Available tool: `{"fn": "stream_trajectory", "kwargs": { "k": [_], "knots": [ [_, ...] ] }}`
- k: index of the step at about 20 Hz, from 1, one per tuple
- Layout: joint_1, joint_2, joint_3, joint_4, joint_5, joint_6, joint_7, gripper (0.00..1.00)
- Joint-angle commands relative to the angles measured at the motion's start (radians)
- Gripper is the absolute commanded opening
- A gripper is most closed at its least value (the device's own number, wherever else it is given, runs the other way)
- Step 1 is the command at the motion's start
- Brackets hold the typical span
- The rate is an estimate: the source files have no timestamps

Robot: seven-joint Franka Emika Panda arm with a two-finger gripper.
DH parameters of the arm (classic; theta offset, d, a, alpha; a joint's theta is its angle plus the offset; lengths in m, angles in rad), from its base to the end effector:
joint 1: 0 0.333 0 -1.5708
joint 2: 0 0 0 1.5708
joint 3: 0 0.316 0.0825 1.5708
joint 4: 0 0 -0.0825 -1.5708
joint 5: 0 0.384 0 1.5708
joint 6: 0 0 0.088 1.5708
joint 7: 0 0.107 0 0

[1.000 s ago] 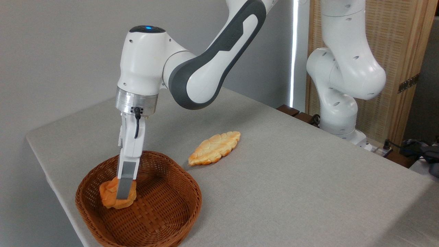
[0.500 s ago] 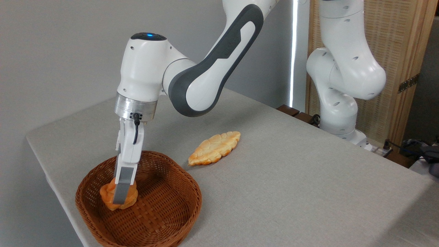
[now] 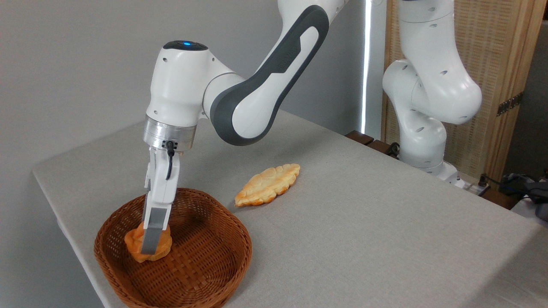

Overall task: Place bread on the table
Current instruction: 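Close the gripper fingers on the orange bun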

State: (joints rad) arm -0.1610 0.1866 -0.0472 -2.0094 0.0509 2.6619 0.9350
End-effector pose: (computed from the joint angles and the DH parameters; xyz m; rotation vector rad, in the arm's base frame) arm 0.6124 -0.1296 0.4144 -2.3985 1.6058 -0.6273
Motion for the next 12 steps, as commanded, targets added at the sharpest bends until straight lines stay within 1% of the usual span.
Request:
{"fn": "stream_trajectory", "kwargs": {
  "k": [1,7,9,10,12],
  "knots": [
    [0.005,0.001,0.0,0.0,0.015,0.02,0.01,0.58],
    [0.005,-0.001,0.0,0.0,0.017,0.02,0.01,0.58],
    [0.005,-0.001,0.0,0.0,0.017,0.02,0.01,0.57],
    [0.005,-0.001,0.0,0.0,0.017,0.02,0.01,0.54],
    [0.005,-0.001,0.0,0.0,0.015,0.02,0.01,0.52]
  ]
}}
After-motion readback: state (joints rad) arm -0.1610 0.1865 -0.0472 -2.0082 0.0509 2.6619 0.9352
